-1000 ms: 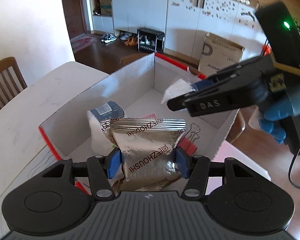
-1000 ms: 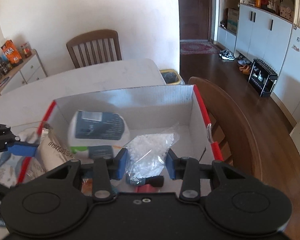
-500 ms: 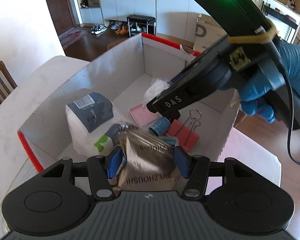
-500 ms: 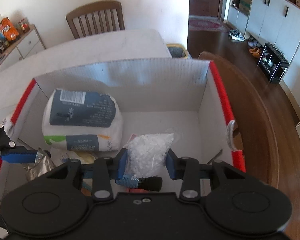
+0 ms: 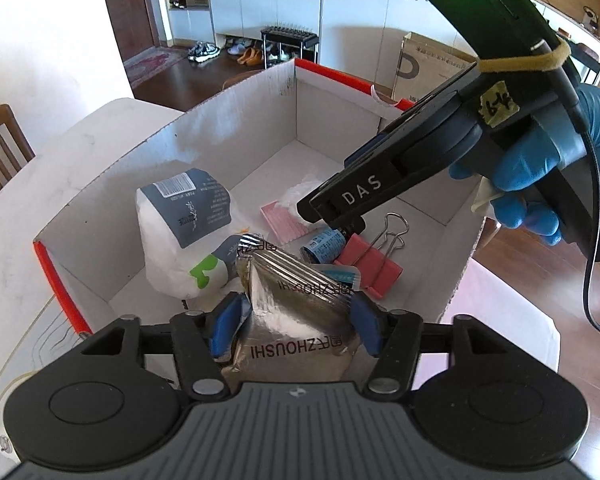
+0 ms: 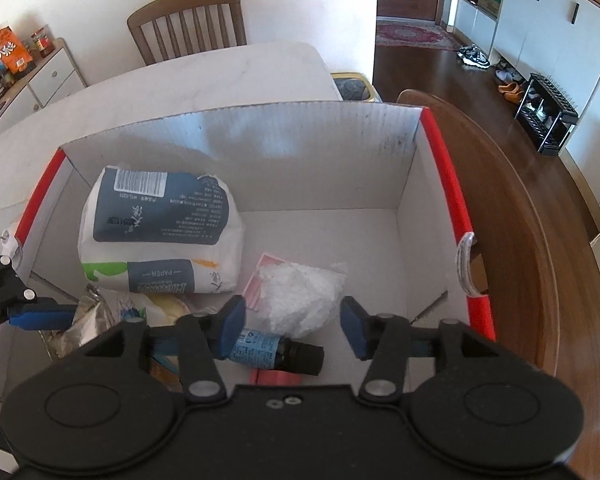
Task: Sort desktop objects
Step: 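Lower and release the foil packet and clear bag into the box, then withdraw both grippers from the box back over the placemat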
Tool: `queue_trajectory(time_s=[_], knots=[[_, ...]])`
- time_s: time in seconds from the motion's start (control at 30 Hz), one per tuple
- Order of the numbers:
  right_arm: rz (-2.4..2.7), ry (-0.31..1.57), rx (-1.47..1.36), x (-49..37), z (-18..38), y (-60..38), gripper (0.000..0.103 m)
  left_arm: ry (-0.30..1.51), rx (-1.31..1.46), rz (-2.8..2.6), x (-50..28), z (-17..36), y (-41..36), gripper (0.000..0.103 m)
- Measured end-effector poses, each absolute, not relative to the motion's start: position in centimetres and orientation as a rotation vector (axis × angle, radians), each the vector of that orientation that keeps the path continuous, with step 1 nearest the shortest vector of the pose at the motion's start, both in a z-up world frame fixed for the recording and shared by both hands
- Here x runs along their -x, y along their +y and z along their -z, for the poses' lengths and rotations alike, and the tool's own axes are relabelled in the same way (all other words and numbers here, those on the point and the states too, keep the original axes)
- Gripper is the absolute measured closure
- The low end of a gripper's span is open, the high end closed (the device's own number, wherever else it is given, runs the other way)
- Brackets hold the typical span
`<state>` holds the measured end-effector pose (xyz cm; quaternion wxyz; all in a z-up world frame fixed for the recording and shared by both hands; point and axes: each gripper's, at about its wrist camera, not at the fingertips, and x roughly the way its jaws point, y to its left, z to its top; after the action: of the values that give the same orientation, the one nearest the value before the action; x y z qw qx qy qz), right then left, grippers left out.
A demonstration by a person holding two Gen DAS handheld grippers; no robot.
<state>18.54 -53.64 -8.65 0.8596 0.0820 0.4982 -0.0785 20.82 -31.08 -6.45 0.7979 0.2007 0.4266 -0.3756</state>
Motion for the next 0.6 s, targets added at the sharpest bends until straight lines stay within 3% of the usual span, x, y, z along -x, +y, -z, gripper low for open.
queue_trajectory(time_s=[0.1, 0.5, 0.6], knots=[[0.167, 1.028, -0.178, -18.2, 8.1, -53.7, 0.041, 0.891, -0.403, 0.803, -20.4, 6.0, -30.6, 0.029], [0.164, 0.959, -0.200, -16.3, 5.6, -53.7, 0.038, 0.833, -0.324, 0.822, -18.9, 4.2, -28.6, 0.029], [0.161, 0.943, -0.203, -15.8, 5.1, -53.4, 0.033, 0.823, -0.304, 0.823, -18.6, 3.7, -28.0, 0.028]])
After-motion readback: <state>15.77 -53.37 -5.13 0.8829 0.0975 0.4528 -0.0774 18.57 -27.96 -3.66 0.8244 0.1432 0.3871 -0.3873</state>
